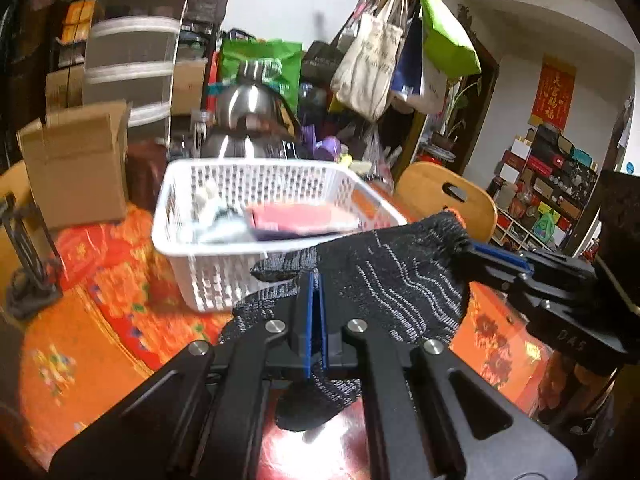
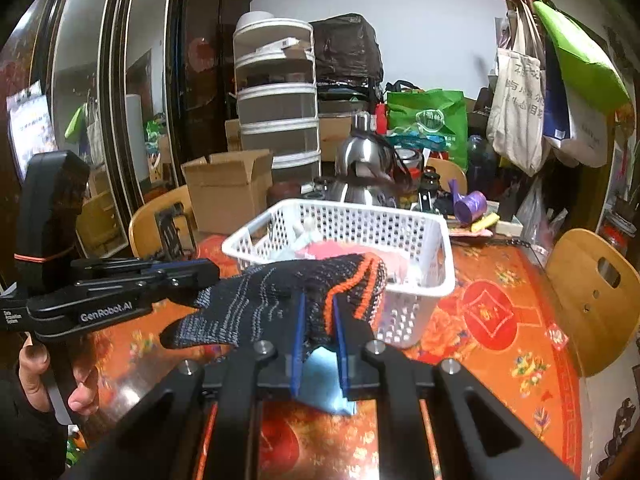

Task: Organize soft objects
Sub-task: 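Carry the gray glove over the basket and open both grippers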

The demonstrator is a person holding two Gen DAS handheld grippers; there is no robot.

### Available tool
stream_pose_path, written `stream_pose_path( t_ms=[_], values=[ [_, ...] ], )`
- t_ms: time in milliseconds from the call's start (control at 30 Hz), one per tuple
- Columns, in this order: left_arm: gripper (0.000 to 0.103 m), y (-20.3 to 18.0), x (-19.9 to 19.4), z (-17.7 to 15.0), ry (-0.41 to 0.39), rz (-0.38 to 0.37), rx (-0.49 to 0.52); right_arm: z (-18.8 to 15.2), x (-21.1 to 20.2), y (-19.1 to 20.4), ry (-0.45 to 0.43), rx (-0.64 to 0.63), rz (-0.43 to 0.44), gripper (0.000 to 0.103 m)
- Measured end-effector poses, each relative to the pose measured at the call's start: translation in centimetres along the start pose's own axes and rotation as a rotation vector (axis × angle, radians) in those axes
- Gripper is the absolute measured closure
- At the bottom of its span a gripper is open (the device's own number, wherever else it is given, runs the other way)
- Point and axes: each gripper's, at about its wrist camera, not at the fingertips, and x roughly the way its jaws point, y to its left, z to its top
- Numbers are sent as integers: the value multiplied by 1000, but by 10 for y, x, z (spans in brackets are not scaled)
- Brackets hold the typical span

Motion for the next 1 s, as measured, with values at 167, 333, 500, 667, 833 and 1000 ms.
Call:
stream_pose_path(
  t_ms=[167, 333, 500, 667, 833, 1000],
  values=[
    [101, -4, -12, 48, -26, 33, 33, 39, 8, -12, -14, 31, 11, 91],
    [101, -3, -8, 100, -35, 79, 54, 73, 29, -29, -25, 58, 25, 91],
    [101, 6, 21, 144, -6, 137, 58, 93, 63, -42, -23, 65, 21, 91],
    [100, 24, 73, 168, 46, 191, 37, 94, 105, -53, 5, 54, 14, 91],
    [85, 49, 120, 161, 90, 209, -19, 80, 137, -65, 55, 60, -45, 40],
    [34, 73, 148, 132, 143, 232, -53, 52, 154, -86, 133, 99, -88, 32]
  ],
)
